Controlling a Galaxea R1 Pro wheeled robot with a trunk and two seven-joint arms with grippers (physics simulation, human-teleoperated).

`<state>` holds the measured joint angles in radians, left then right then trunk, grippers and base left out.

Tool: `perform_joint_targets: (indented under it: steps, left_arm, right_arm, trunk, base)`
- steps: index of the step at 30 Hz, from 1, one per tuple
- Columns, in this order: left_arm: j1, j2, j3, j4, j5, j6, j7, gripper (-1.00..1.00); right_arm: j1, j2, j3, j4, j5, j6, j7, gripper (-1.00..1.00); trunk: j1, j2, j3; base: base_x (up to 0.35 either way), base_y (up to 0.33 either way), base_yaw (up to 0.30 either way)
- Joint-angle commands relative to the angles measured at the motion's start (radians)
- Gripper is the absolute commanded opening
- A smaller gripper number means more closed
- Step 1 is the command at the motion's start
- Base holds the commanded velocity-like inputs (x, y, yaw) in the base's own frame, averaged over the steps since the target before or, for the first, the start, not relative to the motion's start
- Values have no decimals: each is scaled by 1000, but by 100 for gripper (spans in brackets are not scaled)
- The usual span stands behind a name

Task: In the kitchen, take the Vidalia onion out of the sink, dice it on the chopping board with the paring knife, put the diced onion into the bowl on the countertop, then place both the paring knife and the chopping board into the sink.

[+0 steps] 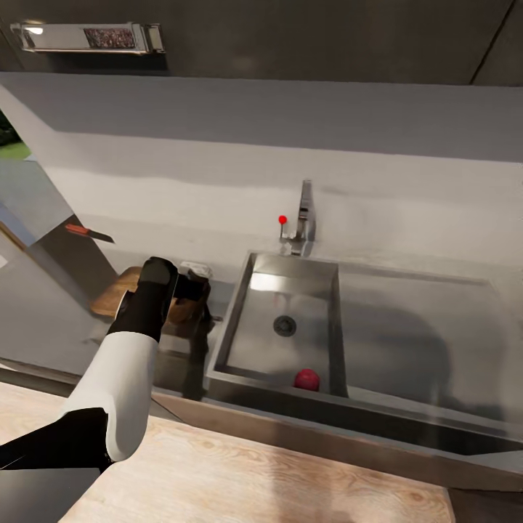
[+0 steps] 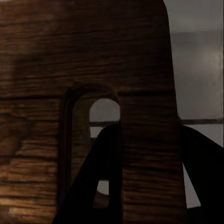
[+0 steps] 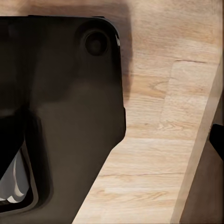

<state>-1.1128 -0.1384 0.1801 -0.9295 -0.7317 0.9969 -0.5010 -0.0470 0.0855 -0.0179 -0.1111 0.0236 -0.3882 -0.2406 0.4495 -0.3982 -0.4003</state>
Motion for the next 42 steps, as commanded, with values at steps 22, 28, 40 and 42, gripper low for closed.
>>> perform_joint_targets:
  steps: [22,28,40,42]
  left_arm:
    - [-1,1,5,-6,-6,3,-13,-100]
    - [-1,2,5,-14,-6,-5,-13,-100]
    - [-1,2,5,-14,-6,-61,-11,-100]
    - [-1,3,5,-13,-6,-61,-11,-100]
  right_arm:
    - [-1,0,-1,1,2,-3,-3,100]
    - [-1,0,0,1,2,-3,-3,100]
    - [-1,0,1,1,2,-3,-3,100]
    - [-1,0,1,1,2,-3,-3,100]
  trunk:
    - [1,-2,-11]
    - [1,-2,-16]
    - [1,-2,-17]
    - [1,-2,-17]
  base:
    - [-2,-10,0]
    - [0,0,0]
    - [0,0,0]
    - [0,0,0]
